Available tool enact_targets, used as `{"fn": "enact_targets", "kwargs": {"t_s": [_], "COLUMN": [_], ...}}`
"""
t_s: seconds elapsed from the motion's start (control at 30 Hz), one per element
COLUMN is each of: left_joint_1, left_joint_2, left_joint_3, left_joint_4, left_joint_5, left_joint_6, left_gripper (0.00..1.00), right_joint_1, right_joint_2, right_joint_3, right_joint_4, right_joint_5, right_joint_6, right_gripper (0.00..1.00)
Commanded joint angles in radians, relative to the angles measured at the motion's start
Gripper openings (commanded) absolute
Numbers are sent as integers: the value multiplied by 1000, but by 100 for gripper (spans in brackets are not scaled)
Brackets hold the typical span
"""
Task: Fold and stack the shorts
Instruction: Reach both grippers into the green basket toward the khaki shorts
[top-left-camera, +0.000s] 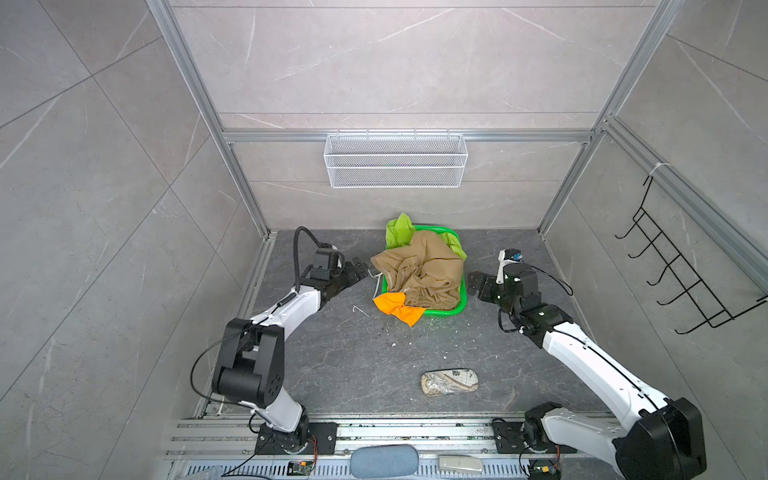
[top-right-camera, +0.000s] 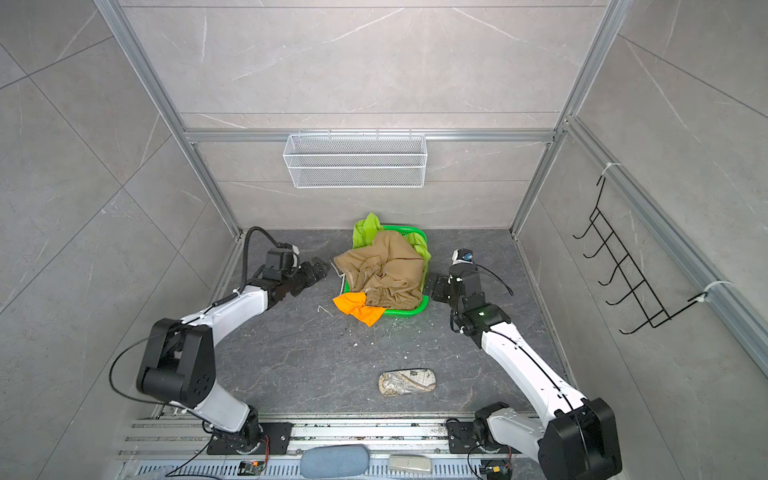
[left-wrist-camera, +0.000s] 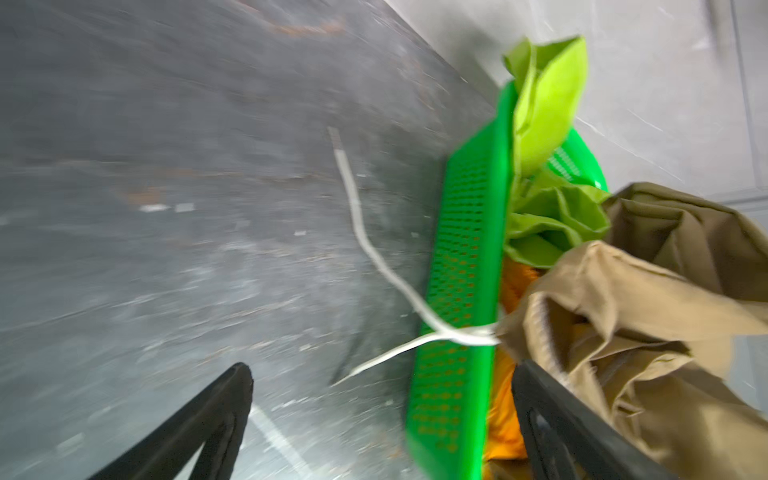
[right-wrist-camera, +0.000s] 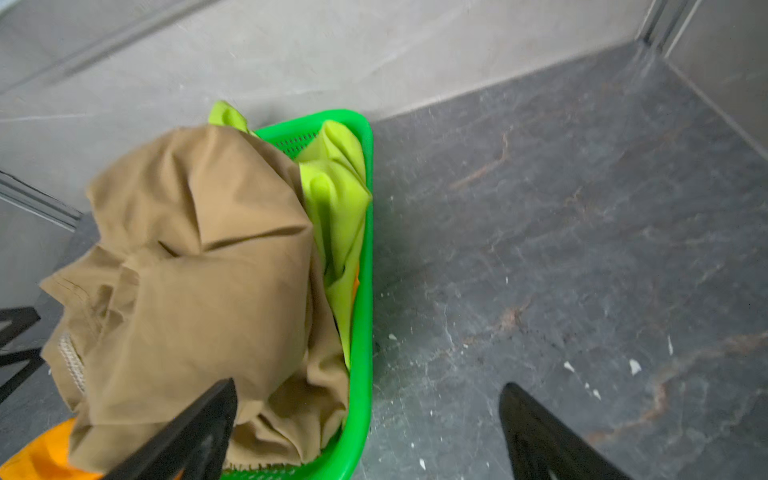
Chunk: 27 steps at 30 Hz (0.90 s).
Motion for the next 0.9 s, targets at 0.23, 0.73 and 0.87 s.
{"fn": "enact_targets", "kwargs": {"t_s": [0.23, 0.73, 0.87], "left_joint_1": [-106, -331, -331], "left_joint_2": [305, 548, 506], "left_joint_3": [296, 600, 579], "left_joint_4": [153, 262, 299], "left_joint_5": [225, 218, 260], "left_joint_6": [-43, -233, -294], "left_gripper": [100, 100, 100], "right_joint_1": [3, -20, -20], "right_joint_2": [39, 4, -29], "right_joint_3": [-31, 136, 203], "right_joint_4": [-100, -359, -433], "right_joint_5": [-30, 160, 137], "right_joint_6": [69, 17, -17], "right_gripper": [100, 99, 99]}}
